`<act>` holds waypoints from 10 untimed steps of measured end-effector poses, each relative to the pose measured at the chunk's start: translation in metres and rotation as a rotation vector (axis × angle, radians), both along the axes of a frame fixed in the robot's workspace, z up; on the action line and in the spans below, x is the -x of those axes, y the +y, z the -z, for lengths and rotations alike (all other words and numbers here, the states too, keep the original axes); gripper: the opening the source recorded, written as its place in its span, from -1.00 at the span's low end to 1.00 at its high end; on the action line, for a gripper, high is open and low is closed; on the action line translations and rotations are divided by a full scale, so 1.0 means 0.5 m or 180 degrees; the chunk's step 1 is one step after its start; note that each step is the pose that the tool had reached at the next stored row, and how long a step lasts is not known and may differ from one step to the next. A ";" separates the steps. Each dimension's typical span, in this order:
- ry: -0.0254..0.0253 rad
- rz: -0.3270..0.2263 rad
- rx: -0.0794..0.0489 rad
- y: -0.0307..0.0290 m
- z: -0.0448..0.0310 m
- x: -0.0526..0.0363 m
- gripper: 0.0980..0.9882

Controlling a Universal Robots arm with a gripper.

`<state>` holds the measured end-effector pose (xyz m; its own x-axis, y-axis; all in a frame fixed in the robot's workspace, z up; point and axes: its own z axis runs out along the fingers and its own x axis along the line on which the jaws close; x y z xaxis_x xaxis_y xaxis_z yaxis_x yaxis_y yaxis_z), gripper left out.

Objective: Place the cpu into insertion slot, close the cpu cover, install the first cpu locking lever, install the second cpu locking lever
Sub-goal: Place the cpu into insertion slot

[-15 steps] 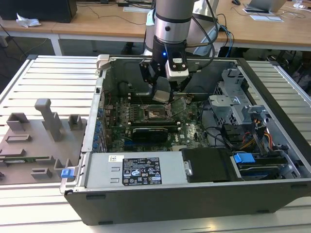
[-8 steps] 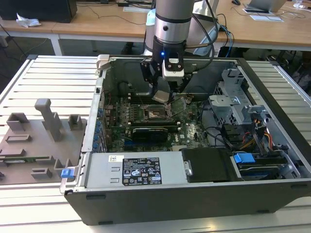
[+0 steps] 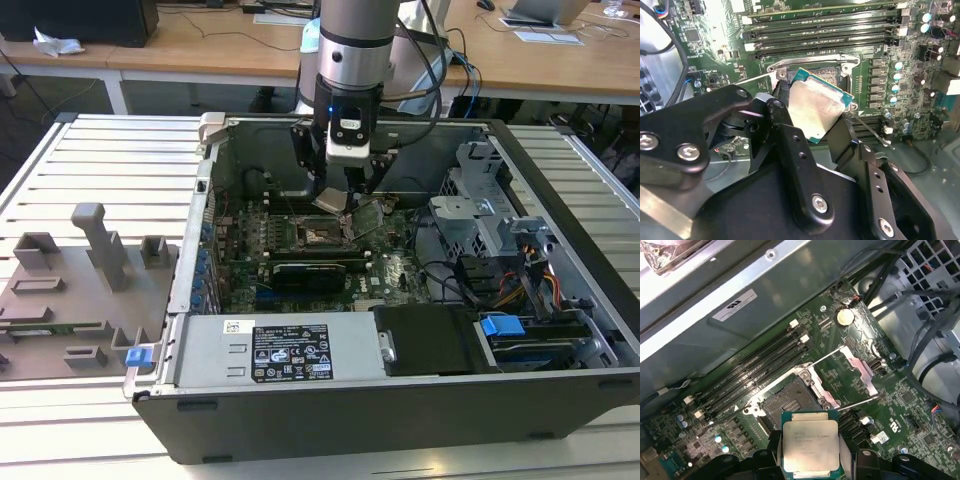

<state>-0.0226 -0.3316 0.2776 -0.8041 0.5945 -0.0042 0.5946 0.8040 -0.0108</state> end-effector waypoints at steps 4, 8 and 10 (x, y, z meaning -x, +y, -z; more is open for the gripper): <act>0.0000 0.0188 0.0022 0.000 0.000 0.000 0.00; 0.0000 0.0338 0.0031 0.000 0.001 0.000 0.00; 0.0001 0.0390 0.0035 0.000 0.001 0.000 0.00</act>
